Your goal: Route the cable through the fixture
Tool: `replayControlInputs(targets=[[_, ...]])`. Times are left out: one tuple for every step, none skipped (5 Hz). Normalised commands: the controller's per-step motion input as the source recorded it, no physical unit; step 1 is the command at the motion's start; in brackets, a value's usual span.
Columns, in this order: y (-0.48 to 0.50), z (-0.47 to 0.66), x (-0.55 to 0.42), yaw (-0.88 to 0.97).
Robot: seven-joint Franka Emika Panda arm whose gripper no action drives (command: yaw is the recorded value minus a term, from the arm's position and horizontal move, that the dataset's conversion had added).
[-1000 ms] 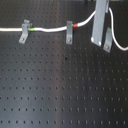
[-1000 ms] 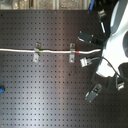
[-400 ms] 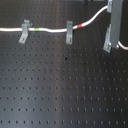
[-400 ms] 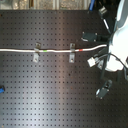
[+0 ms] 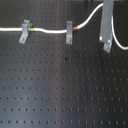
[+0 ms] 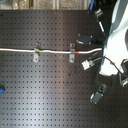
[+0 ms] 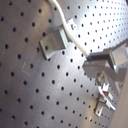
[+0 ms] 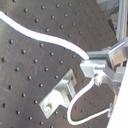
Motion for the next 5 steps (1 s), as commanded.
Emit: replayControlInputs(targets=[[0.087, 0.53, -0.259, 0.01], [0.327, 0.31, -0.351, 0.22], [0.495, 0.22, -0.223, 0.23], [0.358, 0.46, -0.037, 0.11], [0.318, 0.41, 0.393, 0.24]])
